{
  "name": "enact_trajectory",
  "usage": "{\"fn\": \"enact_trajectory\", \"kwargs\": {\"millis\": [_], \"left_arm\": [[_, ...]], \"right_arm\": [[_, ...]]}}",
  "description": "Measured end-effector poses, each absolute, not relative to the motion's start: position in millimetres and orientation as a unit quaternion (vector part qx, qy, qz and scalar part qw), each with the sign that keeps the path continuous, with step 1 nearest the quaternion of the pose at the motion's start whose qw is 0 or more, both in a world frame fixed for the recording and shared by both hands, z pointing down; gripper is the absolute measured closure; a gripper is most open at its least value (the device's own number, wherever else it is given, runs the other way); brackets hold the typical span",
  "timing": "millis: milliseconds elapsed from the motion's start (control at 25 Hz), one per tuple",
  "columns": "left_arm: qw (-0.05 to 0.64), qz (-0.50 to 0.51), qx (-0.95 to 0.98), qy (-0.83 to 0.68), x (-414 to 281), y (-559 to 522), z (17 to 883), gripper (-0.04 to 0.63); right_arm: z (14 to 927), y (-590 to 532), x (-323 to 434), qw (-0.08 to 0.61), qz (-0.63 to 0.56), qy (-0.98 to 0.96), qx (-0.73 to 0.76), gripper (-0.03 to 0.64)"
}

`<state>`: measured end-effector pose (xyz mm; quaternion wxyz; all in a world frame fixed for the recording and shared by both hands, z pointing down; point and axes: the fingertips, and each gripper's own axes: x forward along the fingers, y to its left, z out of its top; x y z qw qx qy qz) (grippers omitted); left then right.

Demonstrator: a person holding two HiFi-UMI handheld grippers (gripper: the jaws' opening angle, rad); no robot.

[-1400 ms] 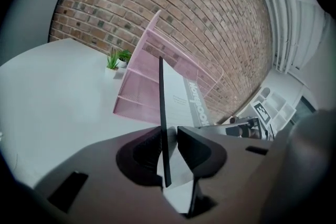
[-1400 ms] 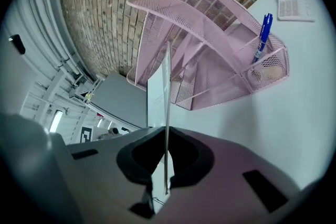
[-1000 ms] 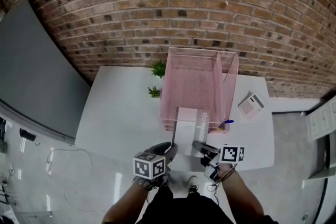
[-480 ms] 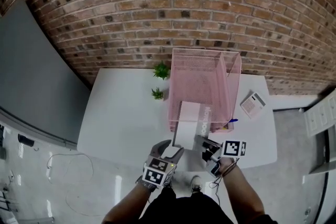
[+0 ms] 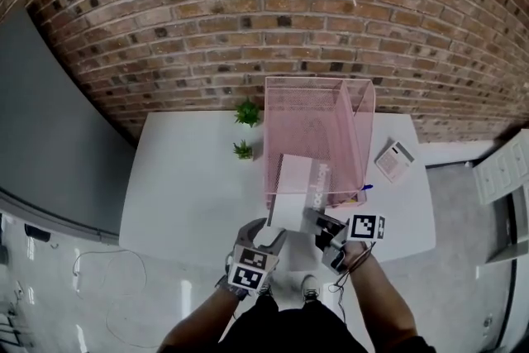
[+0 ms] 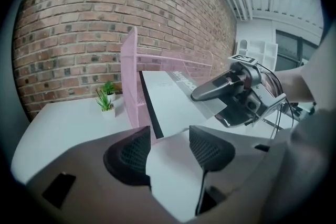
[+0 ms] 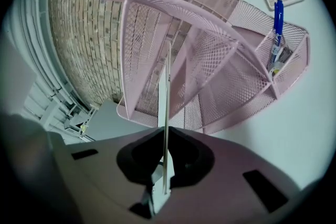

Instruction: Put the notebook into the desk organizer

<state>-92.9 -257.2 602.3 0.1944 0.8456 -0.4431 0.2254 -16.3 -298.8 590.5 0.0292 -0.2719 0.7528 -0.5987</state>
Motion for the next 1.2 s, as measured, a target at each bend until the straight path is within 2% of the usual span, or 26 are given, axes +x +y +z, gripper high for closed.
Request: {"fn": "enact_trajectory", "kwargs": {"millis": [160,360,600,760,1200], "left_arm": [[0.203,0.21,0.844,-0.449,-95,-264,601,0.373],[0.215,0.196,0.841,-0.457,-99,-270,600,0.374],[0.227,0.178,0.833,-0.472,-102,-278,596,0.374],[0.231,0.166,0.829,-0.482,-104,-284,591,0.374],[0.245,0.159,0.814,-0.502,-107,-291,591,0.378]], "right_arm": [[594,-303,-17,0.001,-0.589,0.757,-0.284,0.573],[588,-306,-26,-0.043,-0.54,0.793,-0.277,0.451],[586,-296,-31,-0.119,-0.479,0.827,-0.27,0.359],[588,-289,-31,-0.164,-0.441,0.84,-0.271,0.334],[601,-271,-9,-0.238,-0.351,0.848,-0.317,0.33]]}}
